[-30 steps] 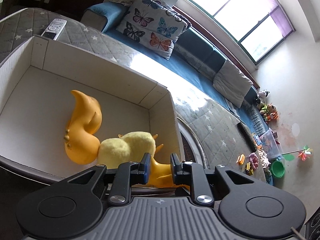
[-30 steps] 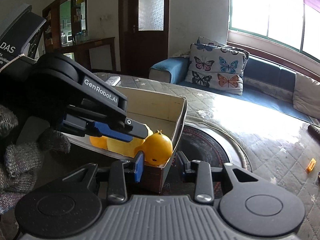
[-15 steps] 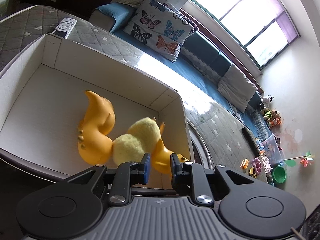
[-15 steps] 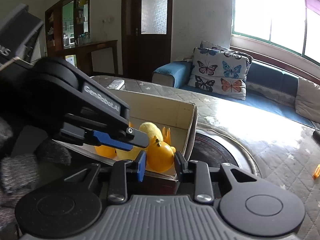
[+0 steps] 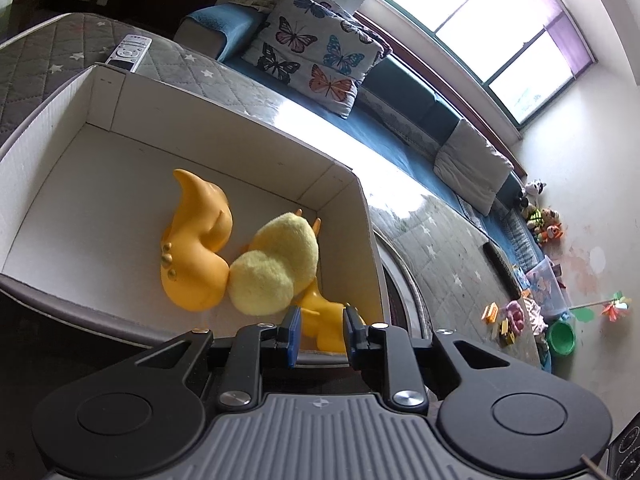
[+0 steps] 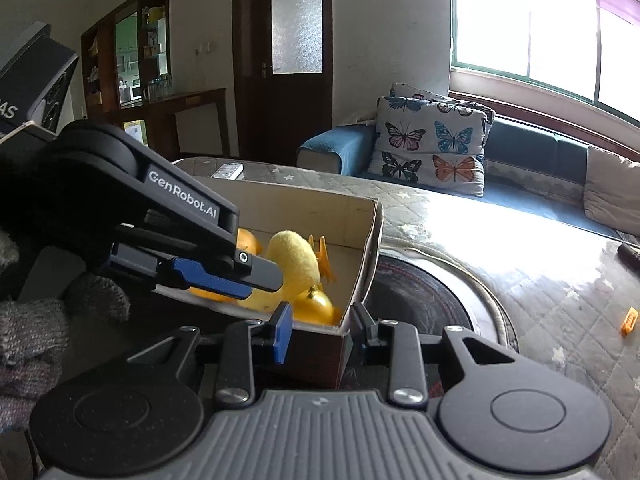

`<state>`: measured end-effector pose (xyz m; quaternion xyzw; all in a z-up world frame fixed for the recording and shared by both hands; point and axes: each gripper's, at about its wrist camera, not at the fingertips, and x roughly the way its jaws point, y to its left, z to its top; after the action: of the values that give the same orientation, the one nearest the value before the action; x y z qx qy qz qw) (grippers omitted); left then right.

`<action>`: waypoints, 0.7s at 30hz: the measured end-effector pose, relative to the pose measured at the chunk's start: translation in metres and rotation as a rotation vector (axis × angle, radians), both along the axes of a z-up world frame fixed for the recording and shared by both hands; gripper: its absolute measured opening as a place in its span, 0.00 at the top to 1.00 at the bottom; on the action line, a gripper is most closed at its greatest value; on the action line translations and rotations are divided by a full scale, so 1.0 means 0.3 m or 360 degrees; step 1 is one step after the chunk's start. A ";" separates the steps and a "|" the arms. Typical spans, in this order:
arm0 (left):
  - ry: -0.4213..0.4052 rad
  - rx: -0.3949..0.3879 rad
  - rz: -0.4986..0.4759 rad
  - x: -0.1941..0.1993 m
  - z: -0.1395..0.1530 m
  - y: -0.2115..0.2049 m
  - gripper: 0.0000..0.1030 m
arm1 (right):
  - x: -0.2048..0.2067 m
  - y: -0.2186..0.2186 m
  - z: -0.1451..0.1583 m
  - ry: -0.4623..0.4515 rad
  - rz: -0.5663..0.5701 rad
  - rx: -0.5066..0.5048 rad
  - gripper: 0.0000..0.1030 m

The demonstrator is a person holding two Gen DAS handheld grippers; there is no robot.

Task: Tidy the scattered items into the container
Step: 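Open both grippers to release the duck and pull back, then move both grippers down to the red apple toy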

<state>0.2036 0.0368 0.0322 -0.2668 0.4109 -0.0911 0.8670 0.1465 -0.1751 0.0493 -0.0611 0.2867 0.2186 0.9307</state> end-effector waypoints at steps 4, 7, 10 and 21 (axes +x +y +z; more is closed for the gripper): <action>-0.0032 0.0030 -0.0016 -0.025 0.011 -0.011 0.76 | -0.039 -0.033 0.006 0.0000 -0.0023 0.0010 0.69; -0.0058 0.0062 -0.0039 -0.047 0.026 -0.025 0.75 | -0.069 -0.055 0.006 0.0004 -0.0034 0.0009 0.64; -0.0072 0.0087 -0.0075 -0.072 0.035 -0.042 0.74 | -0.094 -0.073 0.001 0.0018 -0.0043 0.0013 0.62; -0.0133 0.0206 -0.0191 -0.165 0.039 -0.110 0.72 | -0.173 -0.112 -0.039 0.0080 -0.0063 0.0025 0.51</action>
<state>0.1541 0.0037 0.0438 -0.1813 0.3946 -0.1272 0.8918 0.0946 -0.2086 0.0376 -0.0426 0.3096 0.2040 0.9278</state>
